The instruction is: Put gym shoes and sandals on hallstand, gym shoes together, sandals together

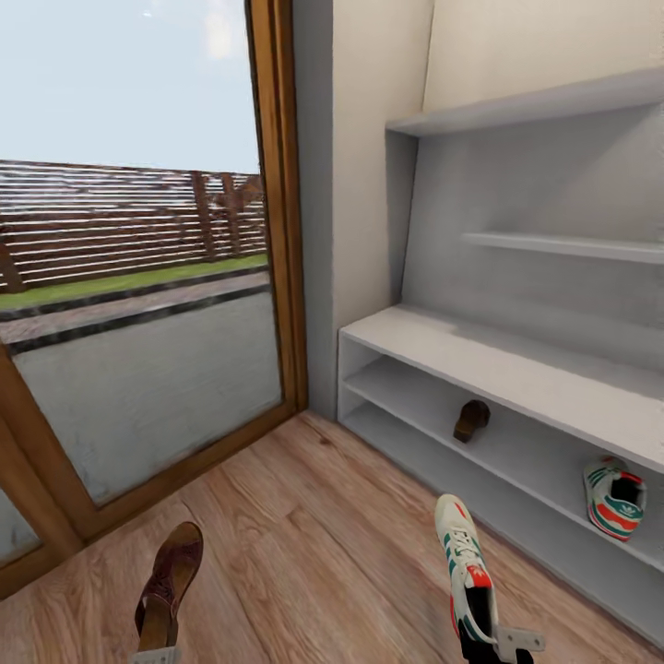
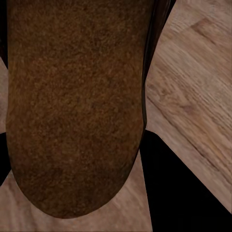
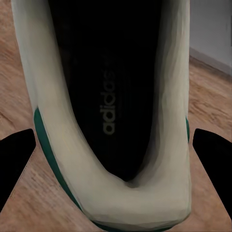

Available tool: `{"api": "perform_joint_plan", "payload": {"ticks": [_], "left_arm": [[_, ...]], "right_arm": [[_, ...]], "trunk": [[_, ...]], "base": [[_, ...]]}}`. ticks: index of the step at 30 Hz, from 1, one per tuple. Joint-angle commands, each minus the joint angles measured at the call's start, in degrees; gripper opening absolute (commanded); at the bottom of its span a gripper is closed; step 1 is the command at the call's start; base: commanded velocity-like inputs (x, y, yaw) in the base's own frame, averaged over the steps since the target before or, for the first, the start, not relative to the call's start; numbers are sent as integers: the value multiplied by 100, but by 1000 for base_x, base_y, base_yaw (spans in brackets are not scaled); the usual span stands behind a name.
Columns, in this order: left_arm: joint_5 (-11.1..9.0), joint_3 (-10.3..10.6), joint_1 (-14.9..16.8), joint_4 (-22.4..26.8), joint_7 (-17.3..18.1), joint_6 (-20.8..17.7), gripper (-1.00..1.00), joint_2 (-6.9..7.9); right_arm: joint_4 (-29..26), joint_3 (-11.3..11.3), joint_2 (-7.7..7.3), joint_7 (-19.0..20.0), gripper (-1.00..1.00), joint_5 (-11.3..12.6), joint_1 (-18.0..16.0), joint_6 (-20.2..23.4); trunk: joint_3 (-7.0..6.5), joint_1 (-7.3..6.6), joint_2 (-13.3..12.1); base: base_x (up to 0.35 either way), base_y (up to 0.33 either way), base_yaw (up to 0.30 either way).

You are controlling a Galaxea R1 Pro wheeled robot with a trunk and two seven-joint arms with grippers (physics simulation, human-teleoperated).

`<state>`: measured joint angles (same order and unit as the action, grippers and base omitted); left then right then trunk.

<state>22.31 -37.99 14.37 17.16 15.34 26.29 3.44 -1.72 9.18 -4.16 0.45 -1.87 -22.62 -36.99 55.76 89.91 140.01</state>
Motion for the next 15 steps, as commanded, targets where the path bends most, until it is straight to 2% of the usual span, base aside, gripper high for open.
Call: {"api": "perform_joint_plan", "payload": {"ticks": [1, 5, 15], "left_arm": [[37, -51, 5, -2, 39, 16, -100, -2], [37, -51, 5, -2, 39, 16, -100, -2], [46, -51, 5, -2, 39, 16, -100, -2]], "right_arm": [[9, 31, -2, 12, -100, -18, -6, -22], [13, 31, 9, 23, -100, -23, -6, -21], [14, 31, 13, 22, -100, -18, -6, -19]], "trunk": [[5, 1, 2], [5, 1, 2], [5, 1, 2]], "base": [[172, 281, -267], [124, 240, -267], [9, 20, -268]]}}
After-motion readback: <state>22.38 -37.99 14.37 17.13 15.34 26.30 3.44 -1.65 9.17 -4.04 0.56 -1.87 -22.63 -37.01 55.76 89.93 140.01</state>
